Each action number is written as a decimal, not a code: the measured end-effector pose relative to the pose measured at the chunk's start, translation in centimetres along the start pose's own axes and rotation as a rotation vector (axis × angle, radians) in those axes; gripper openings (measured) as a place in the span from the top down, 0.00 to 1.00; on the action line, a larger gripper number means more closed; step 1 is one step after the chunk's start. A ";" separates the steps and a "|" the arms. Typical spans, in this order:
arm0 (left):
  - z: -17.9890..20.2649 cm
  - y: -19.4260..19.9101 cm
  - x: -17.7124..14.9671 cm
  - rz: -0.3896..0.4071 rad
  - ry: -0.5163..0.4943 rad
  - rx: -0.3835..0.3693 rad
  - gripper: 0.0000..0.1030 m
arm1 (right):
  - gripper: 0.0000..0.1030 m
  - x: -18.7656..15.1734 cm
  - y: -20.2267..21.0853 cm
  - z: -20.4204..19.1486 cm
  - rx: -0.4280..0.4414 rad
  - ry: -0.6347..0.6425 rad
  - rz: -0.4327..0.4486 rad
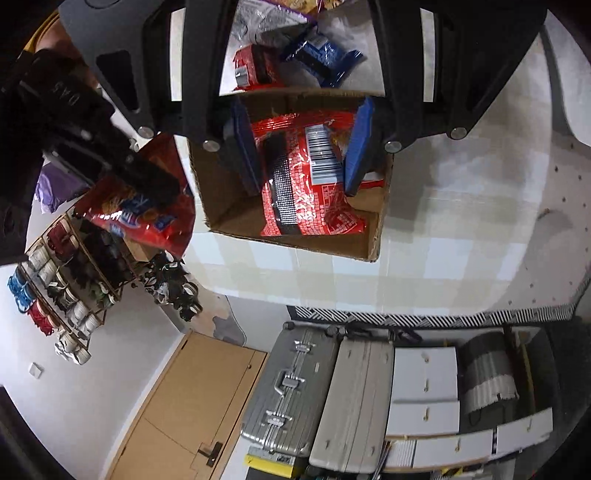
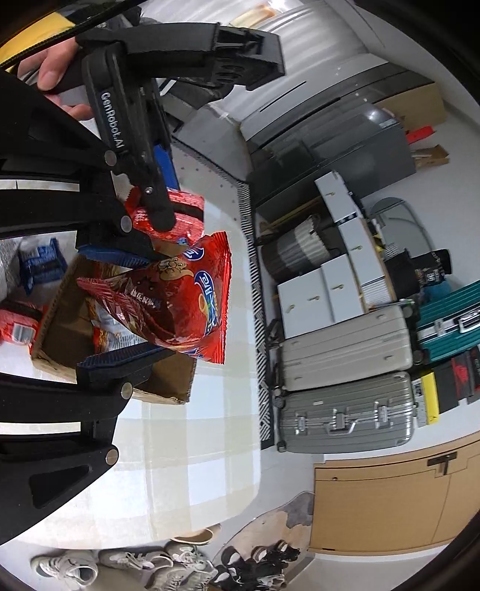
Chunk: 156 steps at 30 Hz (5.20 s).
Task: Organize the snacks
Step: 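Carry both red snacks over the box and open both tools to release them, then withdraw both open tools from the box toward the remaining snacks, then lower the left tool onto the purple candy bag and close on it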
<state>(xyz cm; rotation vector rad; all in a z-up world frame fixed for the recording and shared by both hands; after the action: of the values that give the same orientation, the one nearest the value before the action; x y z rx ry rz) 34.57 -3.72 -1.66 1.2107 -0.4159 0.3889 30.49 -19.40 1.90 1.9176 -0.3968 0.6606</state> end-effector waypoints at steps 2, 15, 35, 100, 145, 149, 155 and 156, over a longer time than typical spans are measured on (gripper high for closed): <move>-0.6 -1.1 0.3 -0.007 0.004 0.015 0.60 | 0.63 -0.1 -1.1 0.3 -0.017 0.002 -0.017; -2.7 -6.5 1.0 -0.051 0.048 -0.016 0.60 | 0.62 -1.6 -4.6 1.7 -0.087 0.022 -0.080; -3.0 -4.6 -0.2 -0.064 0.081 -0.027 0.59 | 0.59 -2.9 -4.5 0.4 -0.110 0.052 -0.110; -4.1 12.3 -25.8 0.348 -0.079 0.340 0.01 | 0.01 -21.6 13.3 -6.8 -0.053 0.141 0.301; -7.7 0.0 -26.3 0.003 0.068 0.124 0.37 | 0.01 -23.2 10.2 -3.2 -0.086 0.055 0.148; -7.9 0.0 -26.5 -0.010 0.070 0.104 0.44 | 0.01 -23.3 10.0 -3.2 -0.084 0.051 0.139; -8.7 0.3 -27.0 -0.026 0.076 0.092 0.56 | 0.01 -23.4 9.9 -3.2 -0.089 0.045 0.134; -8.8 0.4 -27.0 -0.029 0.080 0.084 0.57 | 0.01 -23.5 9.8 -3.2 -0.090 0.044 0.131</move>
<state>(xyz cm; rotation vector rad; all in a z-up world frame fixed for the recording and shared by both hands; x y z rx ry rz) 12.00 2.96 -17.58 1.2769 -0.3154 0.4320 5.66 -21.02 -4.17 1.7995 -0.5195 0.7563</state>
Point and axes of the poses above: each gripper's, at about its wrist camera, not at the fingertips, and y roughly against the way its jaws point, z to its right, x to its top, the point moved 8 cm from there along -y, roughly the way its jaws point, and after that the axes turned 4 degrees about -z, right-handed, at the moved point
